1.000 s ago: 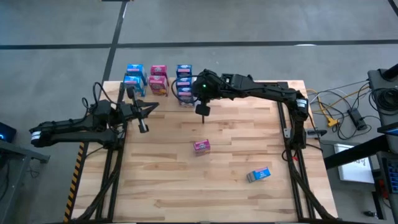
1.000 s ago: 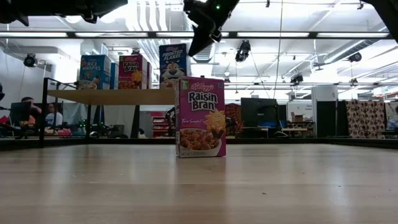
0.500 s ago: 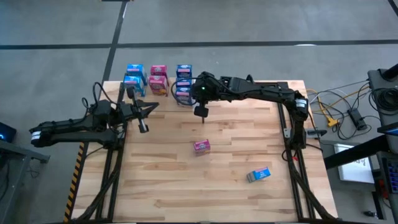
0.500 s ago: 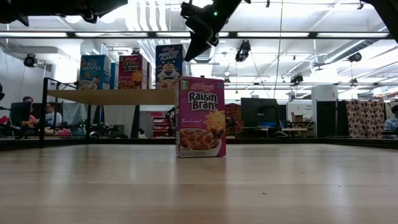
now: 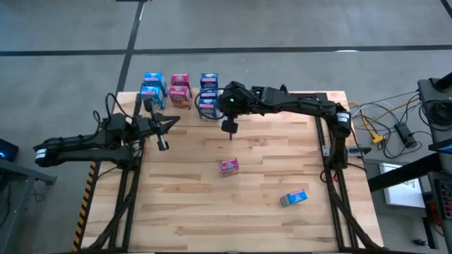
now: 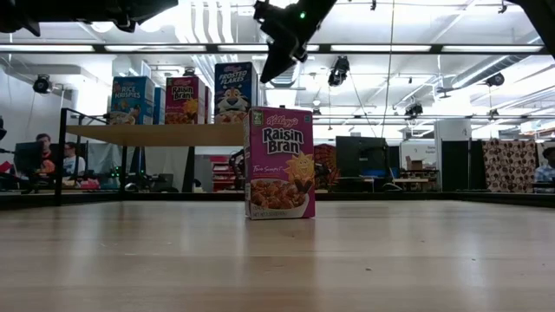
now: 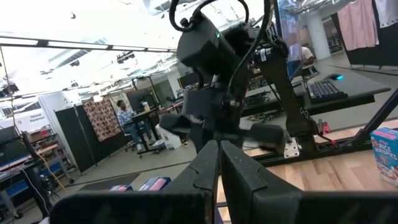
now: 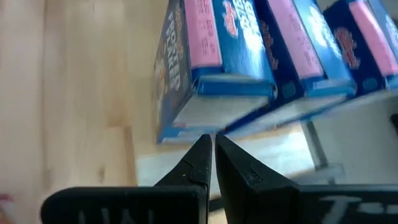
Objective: Stack cereal on shelf
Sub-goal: Put the blue cereal box on the shelf
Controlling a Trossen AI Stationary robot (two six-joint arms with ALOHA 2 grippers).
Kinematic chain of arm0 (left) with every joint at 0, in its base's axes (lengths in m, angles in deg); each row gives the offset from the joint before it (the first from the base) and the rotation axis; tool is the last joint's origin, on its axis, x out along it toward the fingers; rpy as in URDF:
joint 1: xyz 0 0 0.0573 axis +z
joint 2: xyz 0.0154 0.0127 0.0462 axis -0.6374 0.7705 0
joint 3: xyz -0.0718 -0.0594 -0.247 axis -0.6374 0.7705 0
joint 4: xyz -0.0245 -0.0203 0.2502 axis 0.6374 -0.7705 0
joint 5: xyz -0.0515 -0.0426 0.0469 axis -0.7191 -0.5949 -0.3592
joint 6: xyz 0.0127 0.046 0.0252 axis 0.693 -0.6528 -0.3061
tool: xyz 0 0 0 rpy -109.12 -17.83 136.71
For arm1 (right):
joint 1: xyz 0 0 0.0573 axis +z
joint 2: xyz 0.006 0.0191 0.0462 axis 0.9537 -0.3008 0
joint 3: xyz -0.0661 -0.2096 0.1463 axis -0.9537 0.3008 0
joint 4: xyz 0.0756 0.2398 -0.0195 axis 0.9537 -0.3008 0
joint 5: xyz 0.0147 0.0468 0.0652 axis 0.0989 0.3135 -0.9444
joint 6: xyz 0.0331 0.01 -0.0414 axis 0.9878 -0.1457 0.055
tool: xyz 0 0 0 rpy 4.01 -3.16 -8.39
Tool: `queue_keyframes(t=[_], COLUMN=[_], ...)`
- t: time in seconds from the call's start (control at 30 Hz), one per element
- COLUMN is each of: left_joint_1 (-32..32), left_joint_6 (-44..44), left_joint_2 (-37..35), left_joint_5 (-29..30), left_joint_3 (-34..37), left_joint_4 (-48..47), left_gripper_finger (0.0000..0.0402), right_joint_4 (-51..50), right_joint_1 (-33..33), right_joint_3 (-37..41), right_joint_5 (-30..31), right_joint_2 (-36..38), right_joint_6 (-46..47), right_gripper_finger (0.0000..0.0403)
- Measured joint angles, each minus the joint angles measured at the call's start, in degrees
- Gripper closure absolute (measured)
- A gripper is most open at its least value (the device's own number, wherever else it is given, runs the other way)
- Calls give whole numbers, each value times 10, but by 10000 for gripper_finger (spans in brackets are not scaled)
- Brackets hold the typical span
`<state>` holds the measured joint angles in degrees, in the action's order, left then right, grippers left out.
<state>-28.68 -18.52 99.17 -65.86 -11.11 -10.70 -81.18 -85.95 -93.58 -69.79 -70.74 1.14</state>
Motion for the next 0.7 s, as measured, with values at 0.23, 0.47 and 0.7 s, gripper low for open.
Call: queue_keyframes(t=[0.23, 0.47, 0.7], left_joint_1=[0, 0, 1], left_joint_6=[0, 4, -69], left_joint_2=[0, 0, 48], left_joint_5=[0, 0, 76], left_joint_3=[0, -2, -2], left_joint_4=[1, -15, -66], left_gripper_finger=[401, 401, 401], right_joint_4=[-101, -149, -179], right_joint_1=[40, 96, 144], right_joint_3=[-42, -41, -24], right_joint_5=[-47, -121, -116], right_joint_2=[9, 7, 6], right_joint_6=[61, 119, 157], right_gripper_finger=[390, 390, 390])
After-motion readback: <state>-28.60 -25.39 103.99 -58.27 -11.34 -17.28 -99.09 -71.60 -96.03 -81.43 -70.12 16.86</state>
